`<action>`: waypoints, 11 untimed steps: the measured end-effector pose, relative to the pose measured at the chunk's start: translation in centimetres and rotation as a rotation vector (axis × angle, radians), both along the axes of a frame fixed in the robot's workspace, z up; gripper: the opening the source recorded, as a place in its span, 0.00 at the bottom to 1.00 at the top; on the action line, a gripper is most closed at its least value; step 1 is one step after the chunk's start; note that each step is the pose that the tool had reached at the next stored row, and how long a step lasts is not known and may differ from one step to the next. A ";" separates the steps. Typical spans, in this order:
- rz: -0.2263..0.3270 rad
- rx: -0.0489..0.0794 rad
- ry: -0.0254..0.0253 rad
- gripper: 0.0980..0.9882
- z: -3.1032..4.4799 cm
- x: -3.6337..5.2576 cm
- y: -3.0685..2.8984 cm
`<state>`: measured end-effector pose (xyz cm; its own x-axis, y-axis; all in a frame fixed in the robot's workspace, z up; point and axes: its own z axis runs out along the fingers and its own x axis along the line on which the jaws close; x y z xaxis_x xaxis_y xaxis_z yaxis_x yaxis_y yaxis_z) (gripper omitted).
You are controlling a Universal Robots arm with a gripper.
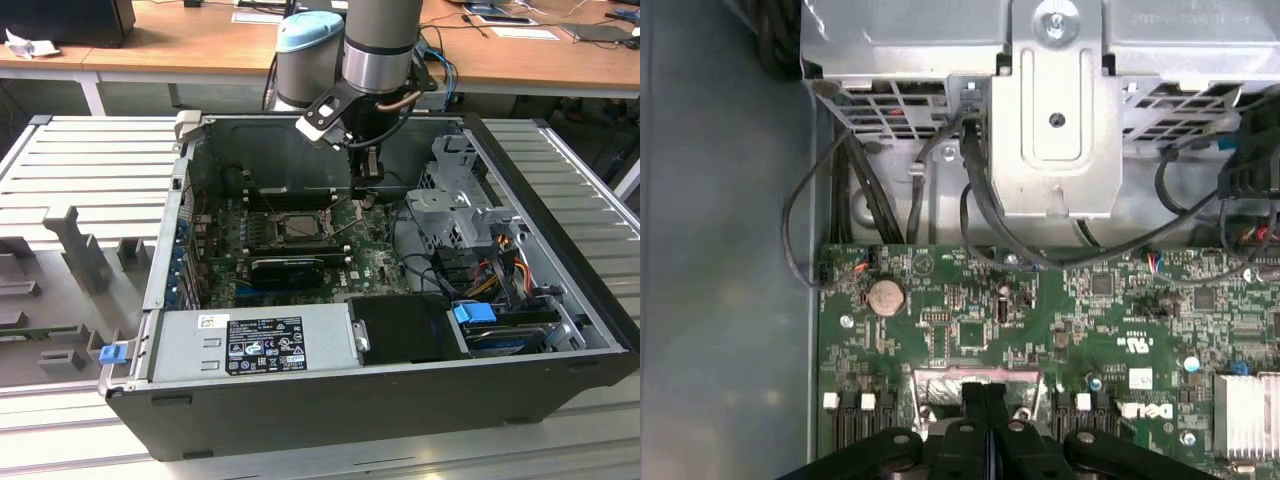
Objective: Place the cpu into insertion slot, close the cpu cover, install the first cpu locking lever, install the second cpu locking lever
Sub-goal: 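Close the cpu cover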
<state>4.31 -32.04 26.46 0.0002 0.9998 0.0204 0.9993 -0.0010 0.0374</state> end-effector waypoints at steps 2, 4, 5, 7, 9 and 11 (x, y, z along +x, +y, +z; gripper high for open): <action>0.000 0.000 -0.0001 0.01 -0.17 0.40 0.01; 0.000 0.000 -0.0001 0.01 -0.42 0.73 0.01; 0.000 0.000 -0.0001 0.01 -0.52 0.94 0.01; 0.000 0.000 -0.0001 0.01 -0.72 1.46 0.01; 0.000 0.000 -0.0001 0.01 -0.83 1.77 0.00; 0.000 0.000 -0.0001 0.01 -0.96 2.01 0.00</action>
